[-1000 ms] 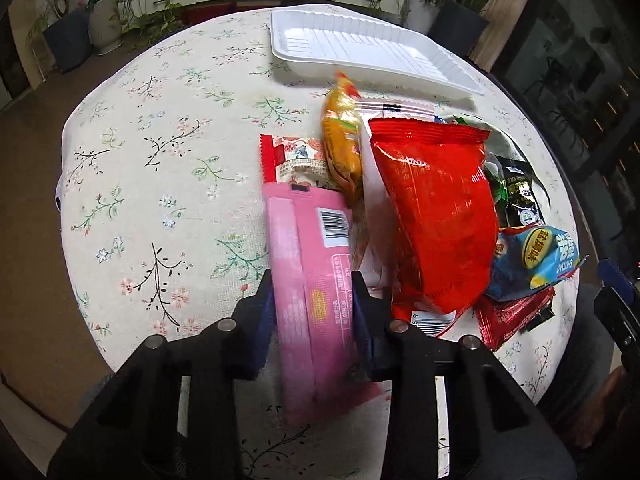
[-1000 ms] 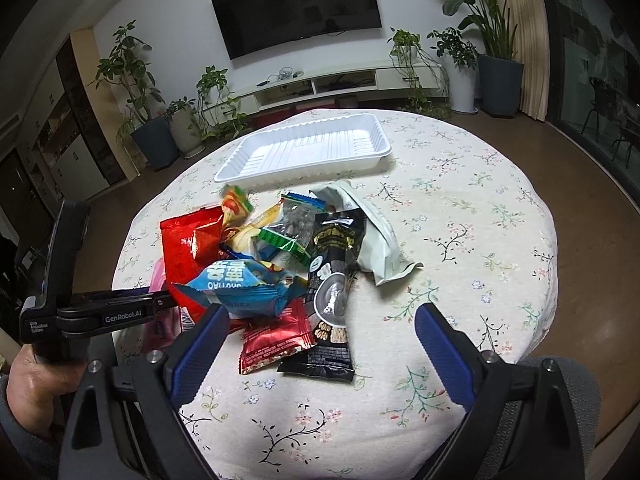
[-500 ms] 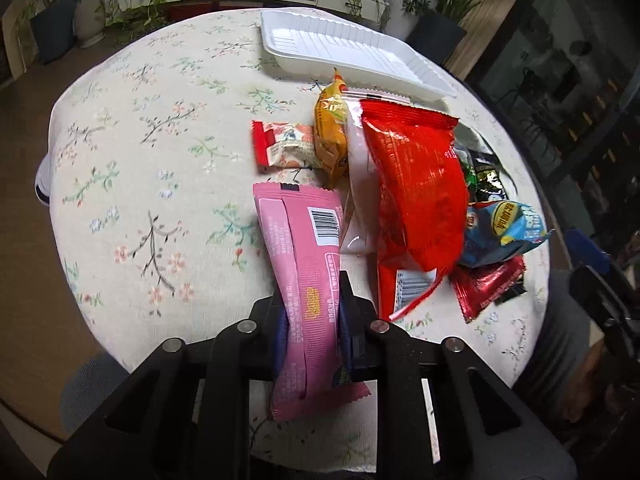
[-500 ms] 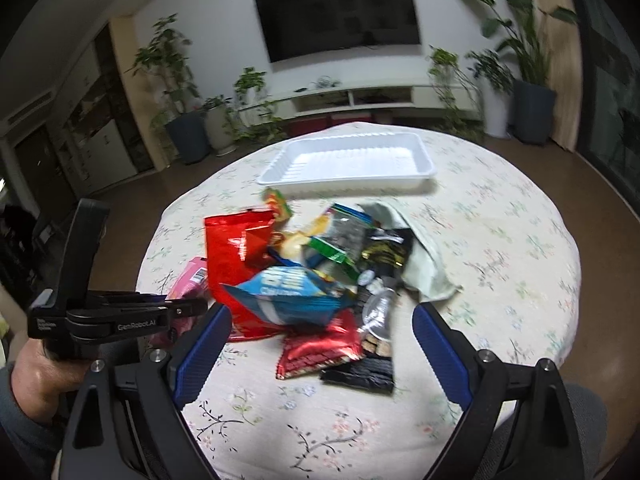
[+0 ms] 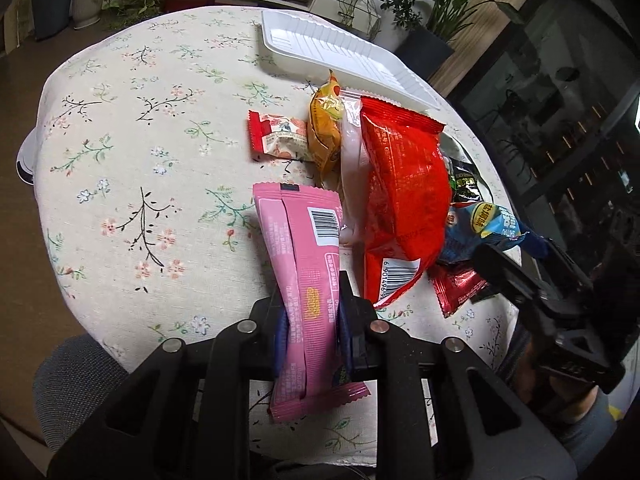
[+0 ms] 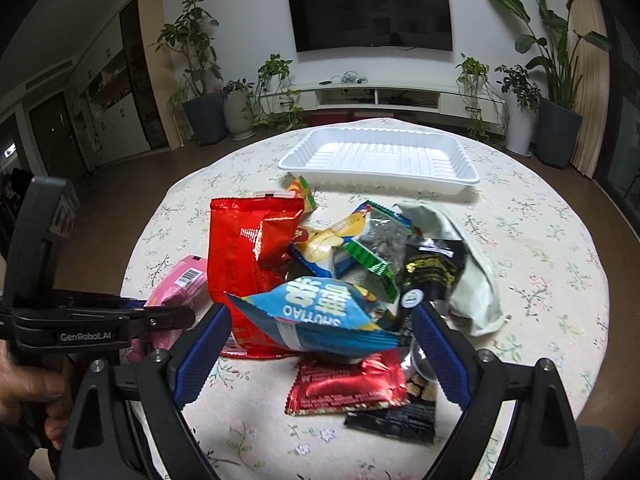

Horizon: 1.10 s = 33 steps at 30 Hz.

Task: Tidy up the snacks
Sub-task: 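Grasp the blue packet with the right gripper while the left gripper holds the pink bar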

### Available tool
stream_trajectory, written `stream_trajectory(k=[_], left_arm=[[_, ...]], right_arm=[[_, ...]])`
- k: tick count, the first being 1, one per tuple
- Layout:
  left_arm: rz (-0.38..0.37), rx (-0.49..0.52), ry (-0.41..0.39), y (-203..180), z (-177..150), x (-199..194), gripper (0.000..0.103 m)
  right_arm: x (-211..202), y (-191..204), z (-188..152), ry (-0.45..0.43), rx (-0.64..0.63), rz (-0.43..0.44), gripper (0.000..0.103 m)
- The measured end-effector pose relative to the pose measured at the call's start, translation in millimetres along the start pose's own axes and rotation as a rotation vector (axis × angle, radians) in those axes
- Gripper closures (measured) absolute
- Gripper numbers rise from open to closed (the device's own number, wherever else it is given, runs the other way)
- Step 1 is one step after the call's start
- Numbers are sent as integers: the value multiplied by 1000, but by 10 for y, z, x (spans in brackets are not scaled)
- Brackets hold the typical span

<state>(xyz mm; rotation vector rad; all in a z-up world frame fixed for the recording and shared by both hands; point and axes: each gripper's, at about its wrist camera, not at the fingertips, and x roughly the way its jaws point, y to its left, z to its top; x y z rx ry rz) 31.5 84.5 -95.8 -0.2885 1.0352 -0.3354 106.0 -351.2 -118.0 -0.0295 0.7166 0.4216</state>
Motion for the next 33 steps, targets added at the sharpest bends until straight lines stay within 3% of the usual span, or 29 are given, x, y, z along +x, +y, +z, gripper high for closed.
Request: stream_trajectory(k=[4,6,18,23,30,33], left_arm=[[-8,-3,-2,14,-4,5,84],[-12,-5,-4,21,-3,7,84],[-15,-1,-6,-3,-20,6,84],[-16,-2,-8,-9,-20,3,84],[-16,-1,-10,-12,-26,-3,84],[-17,-2,-11,-14,-28,-7,84]], right_arm=[[91,5,-18,32,-5,15,35],[146,-21,-43,54,4,24,39],[88,-101,27,-14,67,84,34],[157,-179,60,-26,107,93,41],[192,-324,70,-27,153,110,62],[193,-347,70,-28,159,112,65]])
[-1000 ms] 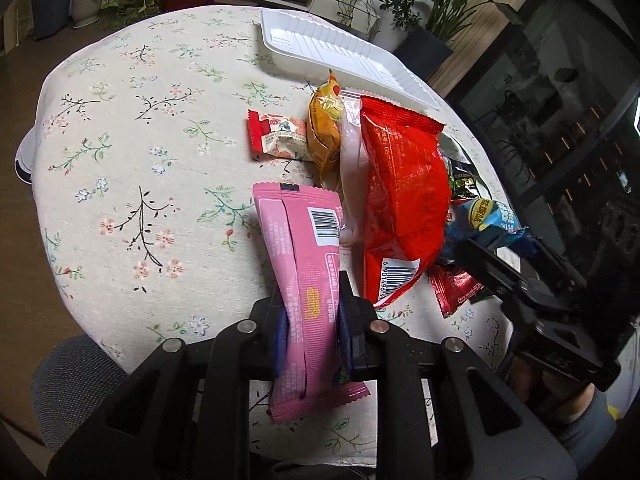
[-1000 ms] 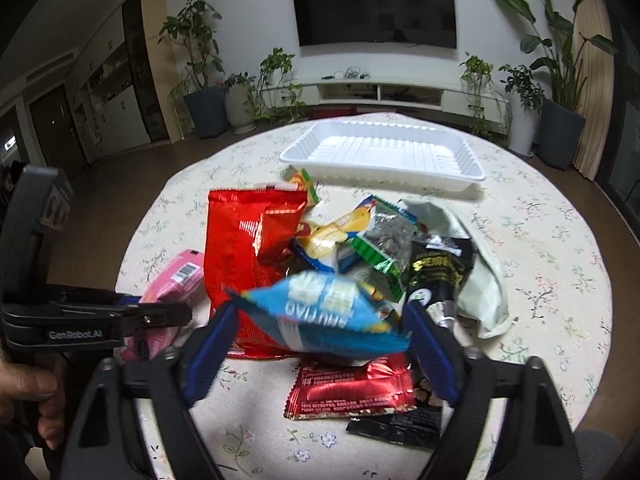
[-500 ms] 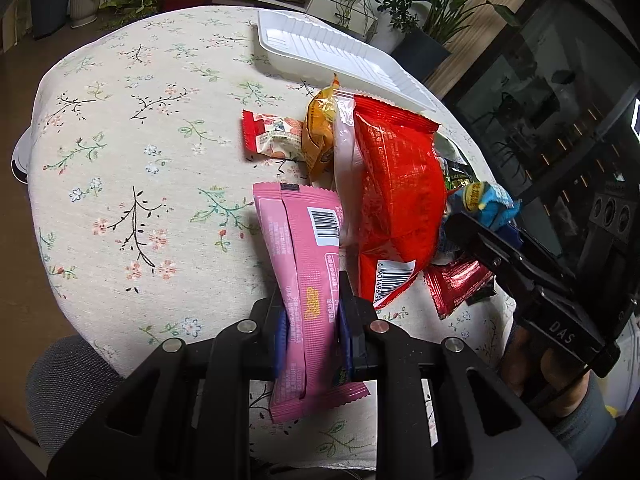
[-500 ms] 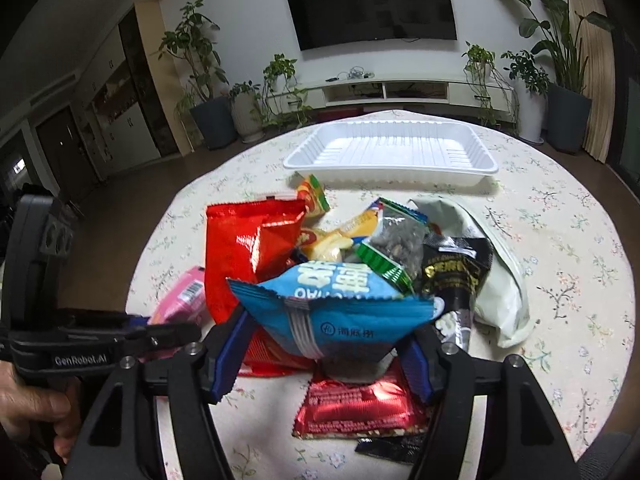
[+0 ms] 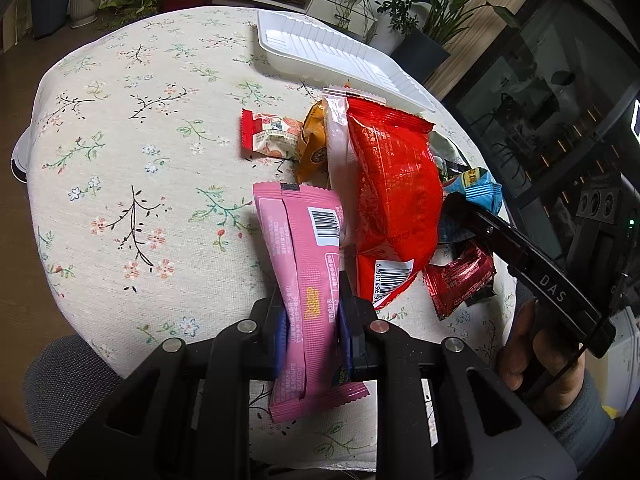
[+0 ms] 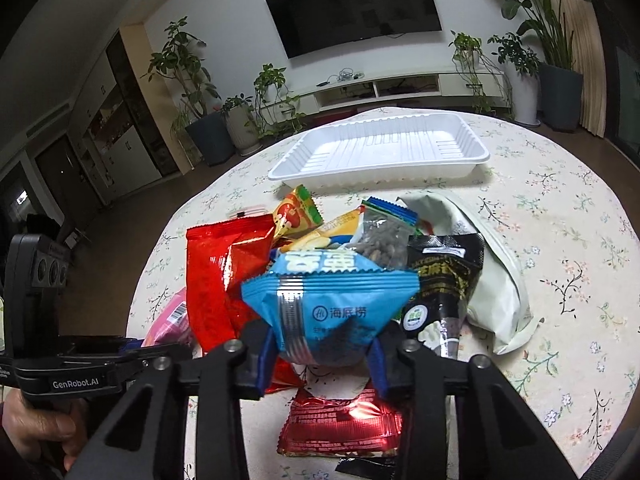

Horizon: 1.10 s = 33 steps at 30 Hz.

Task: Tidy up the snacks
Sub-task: 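Grasp the blue packet with the right gripper while the left gripper holds the pink bar, then carry both packets to the white tray and release them inside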

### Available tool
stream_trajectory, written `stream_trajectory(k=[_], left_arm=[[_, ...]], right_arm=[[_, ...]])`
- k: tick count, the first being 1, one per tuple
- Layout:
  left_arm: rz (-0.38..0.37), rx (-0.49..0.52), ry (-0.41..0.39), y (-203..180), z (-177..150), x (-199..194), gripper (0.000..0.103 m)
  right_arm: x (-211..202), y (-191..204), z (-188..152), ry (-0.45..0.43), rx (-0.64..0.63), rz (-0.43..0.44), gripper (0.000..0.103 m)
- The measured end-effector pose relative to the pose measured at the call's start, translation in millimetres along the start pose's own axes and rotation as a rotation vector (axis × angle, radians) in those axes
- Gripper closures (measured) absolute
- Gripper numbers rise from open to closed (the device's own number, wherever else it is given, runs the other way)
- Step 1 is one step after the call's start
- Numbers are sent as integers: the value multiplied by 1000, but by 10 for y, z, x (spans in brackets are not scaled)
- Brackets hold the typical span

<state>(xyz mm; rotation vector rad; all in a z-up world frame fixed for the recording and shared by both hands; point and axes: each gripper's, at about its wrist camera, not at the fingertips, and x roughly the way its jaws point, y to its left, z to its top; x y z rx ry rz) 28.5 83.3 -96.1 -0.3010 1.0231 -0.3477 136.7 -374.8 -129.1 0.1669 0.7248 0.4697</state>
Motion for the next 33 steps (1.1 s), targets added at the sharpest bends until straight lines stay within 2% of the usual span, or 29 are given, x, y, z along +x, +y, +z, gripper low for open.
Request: stream_trajectory(k=[13,20,25,26,27,28,30,31,33], left_arm=[[-19,-7,-16,-16,-6,-95,84],[-46,-41,-62,90,186,-318,84],[-24,-26,-125,212,614,-498,84],[-14,-17,-138,255,708,-539,85],[3,-3,-156,276,843,-572,85],[20,11,-169,283,981,-587,85],[47,50,-174,268,1263,-568,85],[59,69,-175,257,1391,-547,85],[73,105,-169,207,1704,-441,84]], right_arm=[[-453,-35,70,-90,50,15,67],[-625,-234,181,-119,107,13,67],[-711,-576,383,-129,161,-50,67],[-740,-761,504,-136,184,-89,67],[-740,-761,504,-136,184,-89,67],[-780,-985,696,-151,203,-137,67],[-781,-1069,791,-150,206,-152,67],[-731,-1220,1024,-137,202,-181,67],[-689,-1259,1120,-121,196,-183,67]])
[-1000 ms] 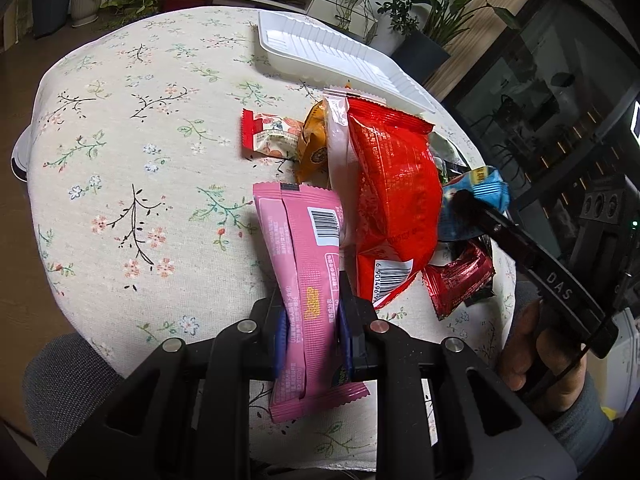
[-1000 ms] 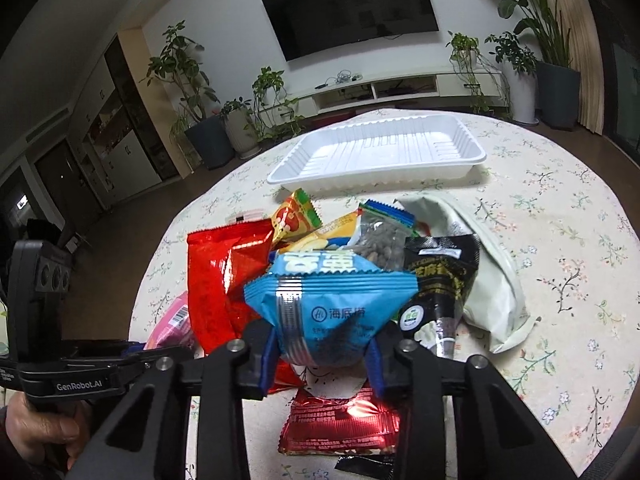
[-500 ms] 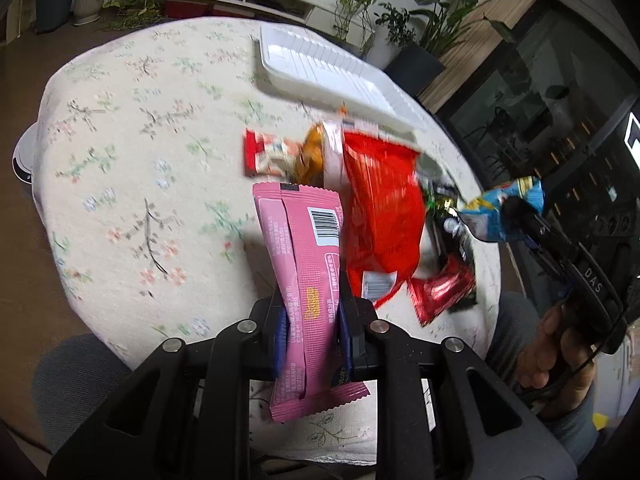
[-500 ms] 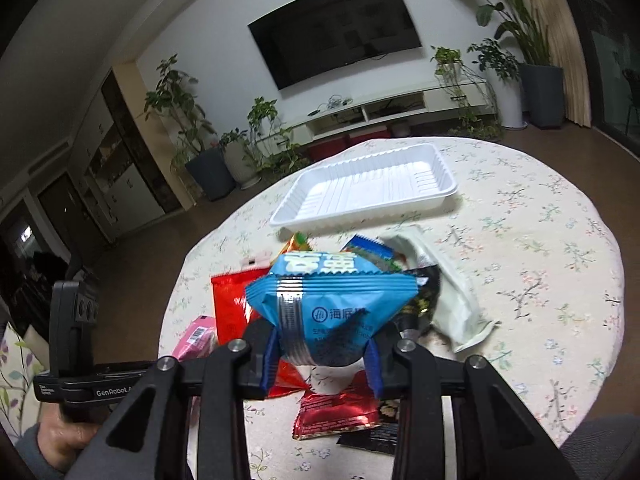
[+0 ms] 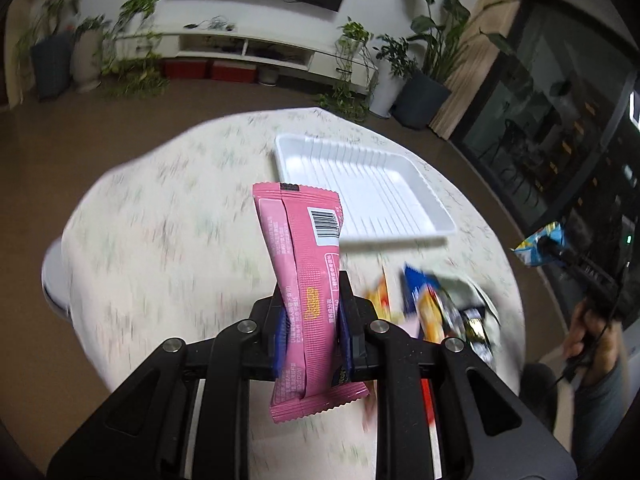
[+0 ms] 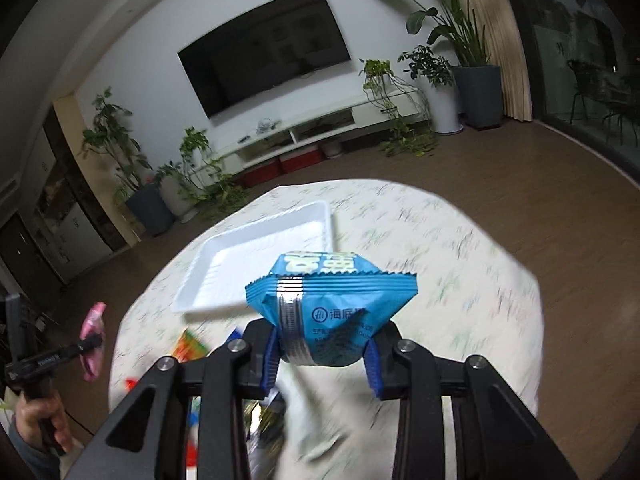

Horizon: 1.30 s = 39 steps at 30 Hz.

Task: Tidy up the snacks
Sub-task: 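Carry both packets to the white tray and release them inside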

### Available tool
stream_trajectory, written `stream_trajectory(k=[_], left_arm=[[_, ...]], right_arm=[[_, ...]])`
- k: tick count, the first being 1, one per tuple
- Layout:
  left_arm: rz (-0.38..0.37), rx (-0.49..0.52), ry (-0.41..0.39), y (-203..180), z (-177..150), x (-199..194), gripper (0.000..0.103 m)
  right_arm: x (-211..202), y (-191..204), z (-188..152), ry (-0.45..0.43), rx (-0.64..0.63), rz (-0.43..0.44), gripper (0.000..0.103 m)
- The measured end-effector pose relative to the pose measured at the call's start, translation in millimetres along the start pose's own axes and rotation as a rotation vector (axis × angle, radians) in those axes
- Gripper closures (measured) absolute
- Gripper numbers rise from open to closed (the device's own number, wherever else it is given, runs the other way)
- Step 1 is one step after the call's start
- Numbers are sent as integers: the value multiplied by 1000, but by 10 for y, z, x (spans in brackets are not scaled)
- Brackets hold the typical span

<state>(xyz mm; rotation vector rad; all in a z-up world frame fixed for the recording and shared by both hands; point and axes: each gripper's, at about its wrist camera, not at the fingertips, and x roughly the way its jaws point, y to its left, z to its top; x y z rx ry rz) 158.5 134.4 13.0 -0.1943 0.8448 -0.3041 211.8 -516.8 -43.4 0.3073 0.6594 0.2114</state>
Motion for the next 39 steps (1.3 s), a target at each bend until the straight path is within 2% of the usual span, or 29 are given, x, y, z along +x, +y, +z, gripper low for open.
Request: stream_trajectory(k=[1,2,3,5,6,8,11,14,18,28,31,35,39], left_arm=[[-4,9,1,3,126,75,84],[-14,22,14,-17,286,202,84],[-15,28,20,-46,388,280,84],[-7,66,36,-134,642,492,84],[-6,78,44,-167,721,580,84],[-8,94,79,-232,888,849,84],[3,100,123,-257,1052,1221,84],[18,80,167,-199,1140,1543,84],[51,90,220,-146,1156,1883,84],[76,92,285,-102,939,2309,83],[87,111,279,-128,925,2342,83],[95,129,277,-162,922,2357,83],[101,140,273,-184,924,2396,83]], right_arm=[[225,29,250,48,-35,-2,66],[225,29,250,48,-35,-2,66],[441,139,429,91,-99,-7,66],[560,194,508,111,-126,-6,66],[891,289,666,177,-172,13,66],[1037,332,716,208,-188,18,67],[1510,477,790,319,-260,2,67],[1815,547,804,401,-290,-9,67],[2212,636,734,501,-368,-62,66],[2553,781,679,577,-422,-124,64],[2745,735,505,622,-436,-137,65],[2736,697,487,597,-424,-132,65],[2703,681,476,625,-416,-126,65]])
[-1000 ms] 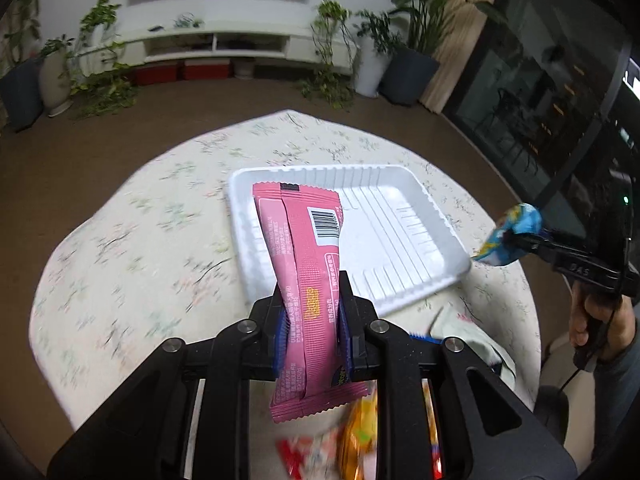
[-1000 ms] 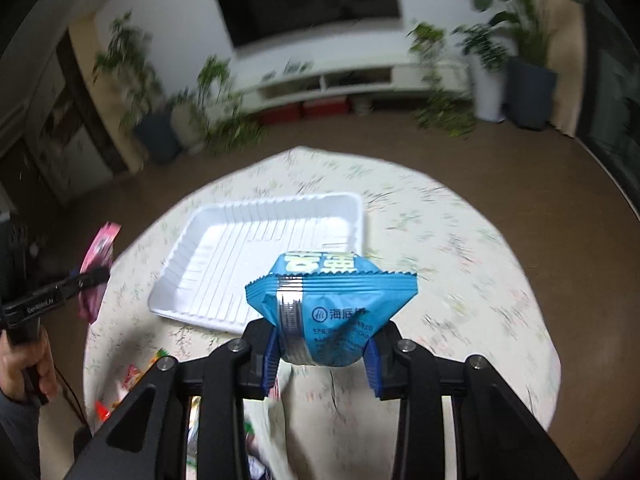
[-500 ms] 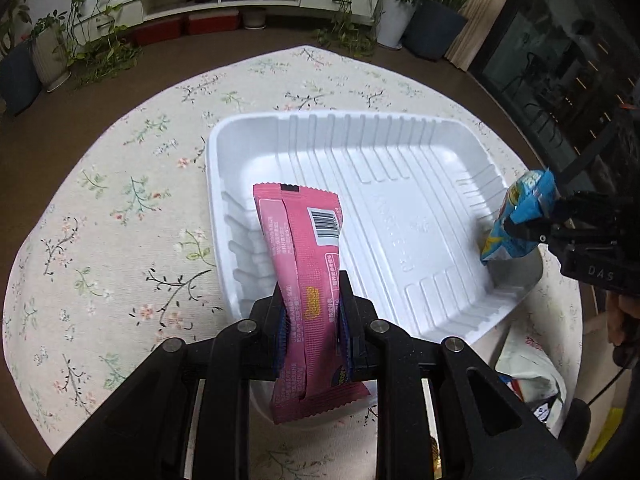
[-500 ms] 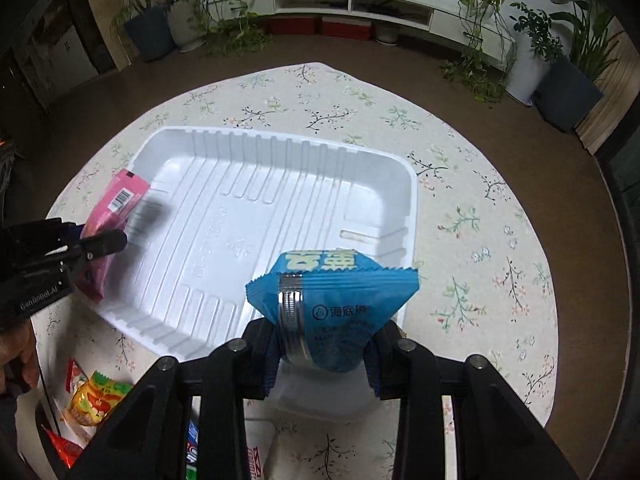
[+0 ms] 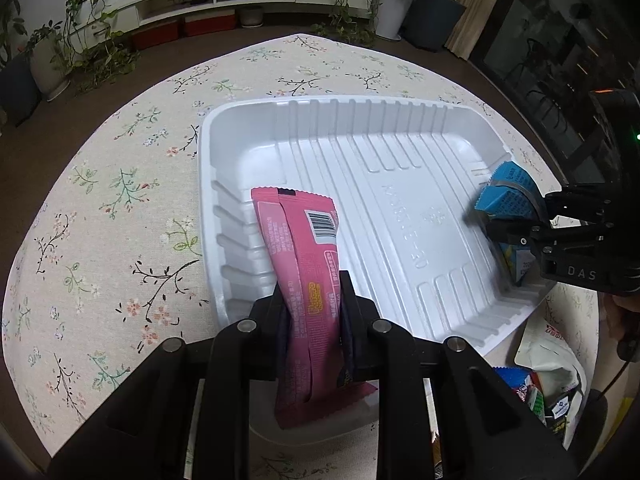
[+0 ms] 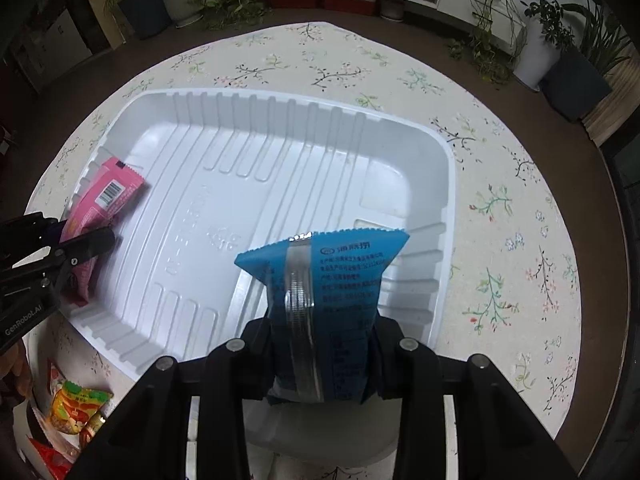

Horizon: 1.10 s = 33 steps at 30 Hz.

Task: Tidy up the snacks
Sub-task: 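Carry both packets to the white tray and release them inside, then grasp the large red bag with the left gripper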

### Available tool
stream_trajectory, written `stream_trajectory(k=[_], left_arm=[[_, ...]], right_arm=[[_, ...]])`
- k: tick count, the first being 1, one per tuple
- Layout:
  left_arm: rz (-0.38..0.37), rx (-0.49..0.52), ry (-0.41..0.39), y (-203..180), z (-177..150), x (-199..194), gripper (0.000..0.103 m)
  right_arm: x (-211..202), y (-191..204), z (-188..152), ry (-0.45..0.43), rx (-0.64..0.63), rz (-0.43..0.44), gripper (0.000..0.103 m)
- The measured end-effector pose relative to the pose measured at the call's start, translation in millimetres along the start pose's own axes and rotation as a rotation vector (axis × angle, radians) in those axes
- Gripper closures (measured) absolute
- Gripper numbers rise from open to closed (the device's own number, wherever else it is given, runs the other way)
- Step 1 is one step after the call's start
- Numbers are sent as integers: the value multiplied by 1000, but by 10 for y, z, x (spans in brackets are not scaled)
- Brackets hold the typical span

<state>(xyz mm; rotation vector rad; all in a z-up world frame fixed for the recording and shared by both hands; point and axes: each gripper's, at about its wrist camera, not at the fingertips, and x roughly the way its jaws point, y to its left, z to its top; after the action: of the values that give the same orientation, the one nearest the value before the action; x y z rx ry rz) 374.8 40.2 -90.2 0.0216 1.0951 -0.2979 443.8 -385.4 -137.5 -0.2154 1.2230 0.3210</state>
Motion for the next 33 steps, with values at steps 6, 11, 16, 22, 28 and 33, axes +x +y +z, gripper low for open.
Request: stream_trajectory(k=[6,11,16,22,28,33], left_arm=[[-5,-7,-1,46,42,27,83],[-7,-14,-31,97,22,-50,81],[-31,-20,-73,84,7,-196,45],[-58,-52,-135,121,-92,-535,27],[-63,-51,-237,136,-469,-1085,0],[-8,-17,-310,-35,-1043,-1507,0]], right_arm=[[-20,55,-43,0,1,-23,62],[-25,28,-36,-47,10,-13,57],[-174,52,-64,-115,17,29,36],[-543,70,-118,-229,11,37,28],[-1335,-12,-614,-490,69,144,9],[-1629,-63,-1190,-600,167,290,1]])
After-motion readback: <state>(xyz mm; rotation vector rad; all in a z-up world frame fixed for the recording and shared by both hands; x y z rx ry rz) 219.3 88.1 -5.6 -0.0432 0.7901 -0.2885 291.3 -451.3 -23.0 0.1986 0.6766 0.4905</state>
